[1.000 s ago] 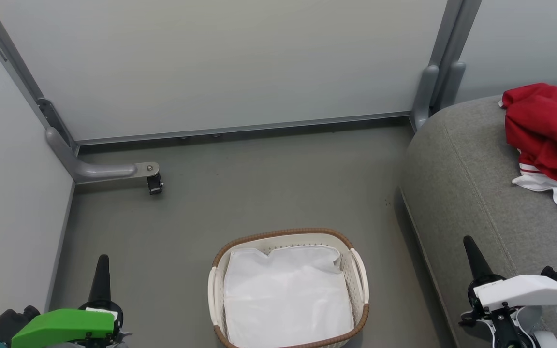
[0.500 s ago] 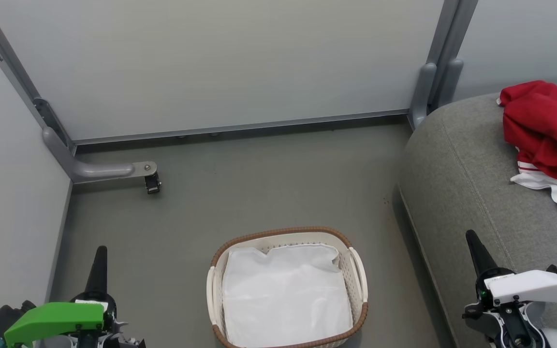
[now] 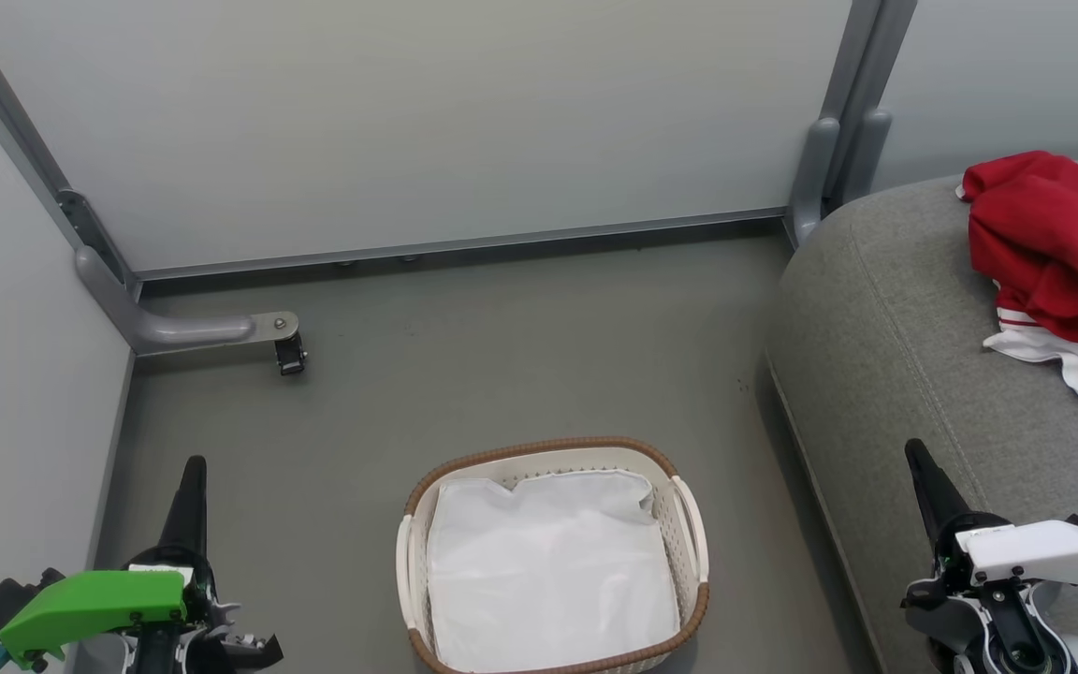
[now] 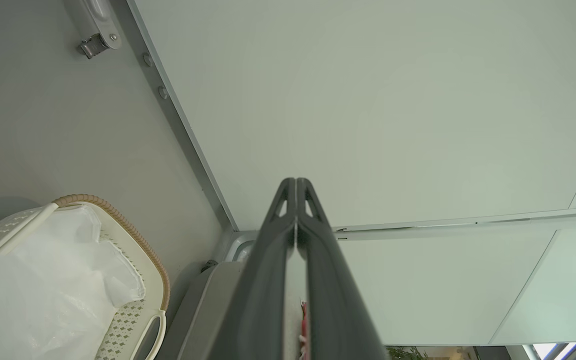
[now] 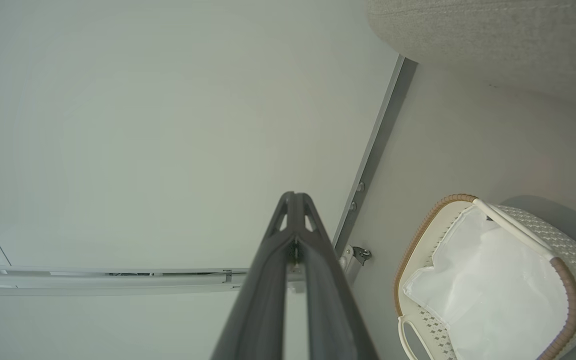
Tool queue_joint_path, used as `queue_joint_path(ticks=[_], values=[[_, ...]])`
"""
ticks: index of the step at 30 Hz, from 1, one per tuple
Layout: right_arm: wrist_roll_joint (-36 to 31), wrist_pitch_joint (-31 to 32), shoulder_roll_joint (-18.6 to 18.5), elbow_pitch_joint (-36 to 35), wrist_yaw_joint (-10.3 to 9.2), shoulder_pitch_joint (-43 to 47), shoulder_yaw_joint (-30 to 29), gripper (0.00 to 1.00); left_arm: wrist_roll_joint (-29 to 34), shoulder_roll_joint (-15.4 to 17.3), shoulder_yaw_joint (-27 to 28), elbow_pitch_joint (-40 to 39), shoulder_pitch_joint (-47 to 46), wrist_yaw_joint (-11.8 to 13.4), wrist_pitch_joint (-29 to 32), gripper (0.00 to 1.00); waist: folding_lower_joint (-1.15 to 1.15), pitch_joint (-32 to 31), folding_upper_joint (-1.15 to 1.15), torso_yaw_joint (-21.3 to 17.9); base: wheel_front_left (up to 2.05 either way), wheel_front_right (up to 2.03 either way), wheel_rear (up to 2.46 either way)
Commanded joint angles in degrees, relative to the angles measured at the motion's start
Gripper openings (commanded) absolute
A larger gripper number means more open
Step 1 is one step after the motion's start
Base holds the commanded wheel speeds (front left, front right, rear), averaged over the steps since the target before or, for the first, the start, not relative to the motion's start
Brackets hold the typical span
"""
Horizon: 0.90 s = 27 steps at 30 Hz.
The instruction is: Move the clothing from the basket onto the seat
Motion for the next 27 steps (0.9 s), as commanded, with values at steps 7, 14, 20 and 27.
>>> queue_joint_path(ticks=[7,14,20,27], values=[[3.83,1.12,-0.38,-0.65,0.01,-0.89,-0.65,0.0,-3.47,-0.06,0.63,0.12,-1.82,-0.39,1.08,0.0,0.0,0.12,0.0,-0.2,0.0,0.0,0.0],[6.63,1.8,-0.41,-0.81,0.0,-0.97,-0.99,0.0,-5.88,-0.08,0.88,0.26,-2.38,-0.57,1.79,0.0,0.0,0.23,0.0,-0.39,0.0,0.0,0.0],[8.81,2.45,-0.42,-0.96,0.0,-1.05,-1.28,0.0,-7.9,-0.09,1.06,0.37,-2.79,-0.62,2.33,0.0,0.0,0.32,0.0,-0.55,0.0,0.0,0.0],[8.81,2.34,-0.42,-0.95,0.0,-1.03,-1.26,0.0,-7.82,-0.1,1.05,0.37,-2.64,-0.62,2.38,0.0,0.0,0.33,0.0,-0.57,0.0,0.0,0.0]])
